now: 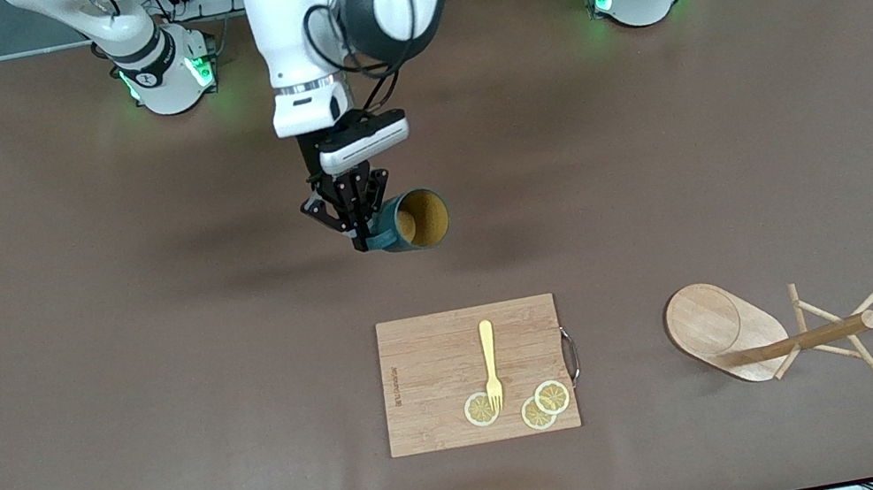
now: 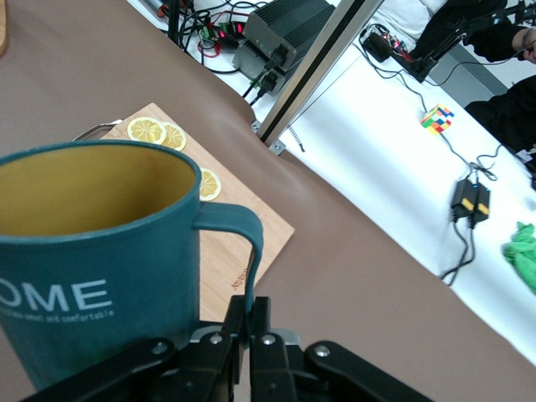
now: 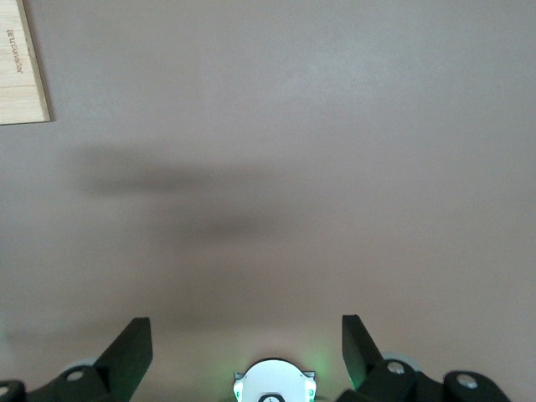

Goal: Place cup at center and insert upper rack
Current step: 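Lift the teal mug by its handle with the left gripper, then carry the mug with the left gripper toward the wooden mug tree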

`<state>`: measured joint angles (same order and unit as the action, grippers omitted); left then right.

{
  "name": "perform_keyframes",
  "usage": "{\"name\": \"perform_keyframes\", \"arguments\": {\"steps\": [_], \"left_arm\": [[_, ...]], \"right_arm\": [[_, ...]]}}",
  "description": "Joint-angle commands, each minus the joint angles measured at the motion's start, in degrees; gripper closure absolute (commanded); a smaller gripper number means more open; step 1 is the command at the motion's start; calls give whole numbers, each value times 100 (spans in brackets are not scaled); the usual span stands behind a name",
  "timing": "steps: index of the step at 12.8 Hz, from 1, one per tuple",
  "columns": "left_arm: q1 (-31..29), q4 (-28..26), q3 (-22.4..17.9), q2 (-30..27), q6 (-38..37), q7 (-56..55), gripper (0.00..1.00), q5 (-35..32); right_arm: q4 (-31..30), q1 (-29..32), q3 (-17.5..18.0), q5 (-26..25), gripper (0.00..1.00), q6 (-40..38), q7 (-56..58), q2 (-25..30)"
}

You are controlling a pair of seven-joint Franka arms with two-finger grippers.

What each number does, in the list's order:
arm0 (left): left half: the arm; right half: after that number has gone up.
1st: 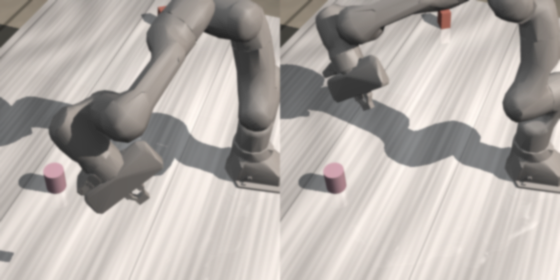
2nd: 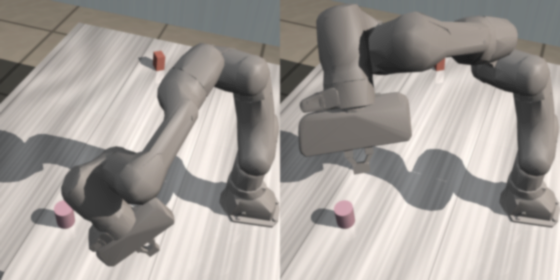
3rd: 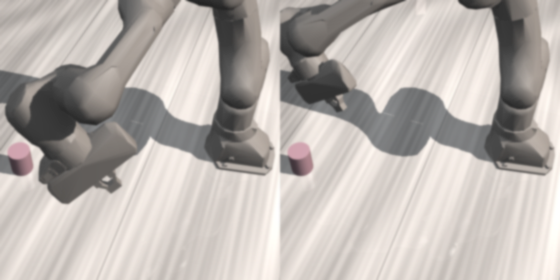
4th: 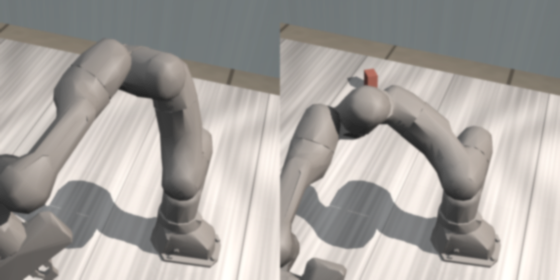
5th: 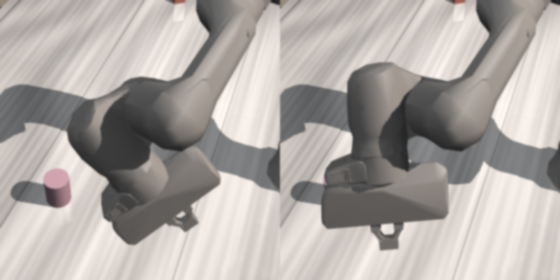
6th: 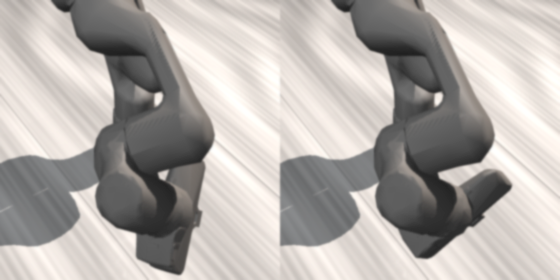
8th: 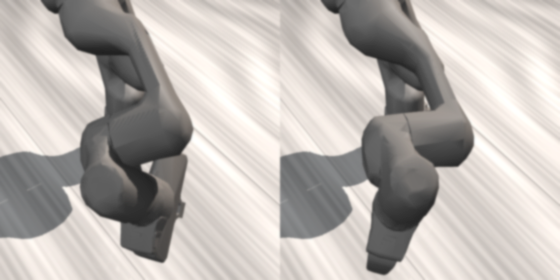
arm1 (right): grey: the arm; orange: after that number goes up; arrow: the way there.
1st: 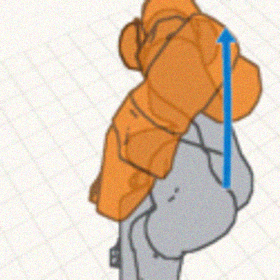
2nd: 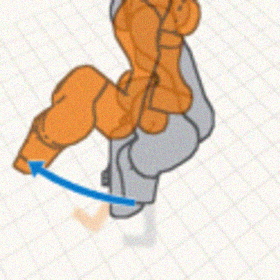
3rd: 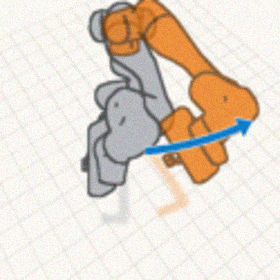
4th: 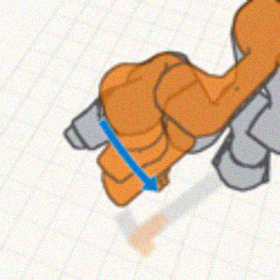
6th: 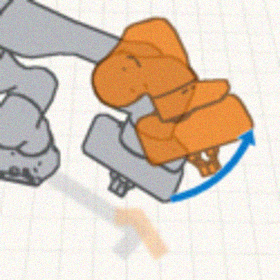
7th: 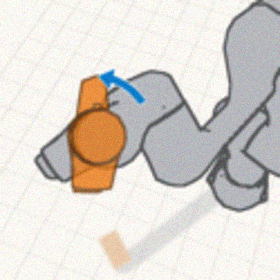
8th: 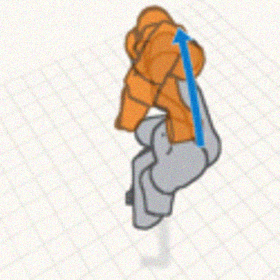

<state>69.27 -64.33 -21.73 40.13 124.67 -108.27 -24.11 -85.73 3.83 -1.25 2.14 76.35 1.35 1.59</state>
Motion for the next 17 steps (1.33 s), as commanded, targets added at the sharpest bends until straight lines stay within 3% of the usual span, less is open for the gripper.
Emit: {"name": "perform_keyframes", "arguments": {"steps": [1, 6, 11, 13, 17], "left_arm": [[-202, -167, 38, -469, 49, 384, 100, 510], [-458, -211, 38, -865, 40, 763, 100, 1258], [-501, -1054, 46, -1647, 40, 772, 100, 2057], [-528, -1623, 55, -2033, 101, 851, 100, 2278], [-528, -3381, 55, -3008, 1626, 843, 100, 2718]], "right_arm": [[144, -41, -7, -65, 0, -94, -30, -62], [144, -41, -7, -65, 0, -103, -30, -62], [144, -41, -7, -65, 0, -103, -30, -62], [144, -41, -7, -65, 0, -103, -30, -62], [144, -49, -7, -65, 0, -103, -30, -62]]}}
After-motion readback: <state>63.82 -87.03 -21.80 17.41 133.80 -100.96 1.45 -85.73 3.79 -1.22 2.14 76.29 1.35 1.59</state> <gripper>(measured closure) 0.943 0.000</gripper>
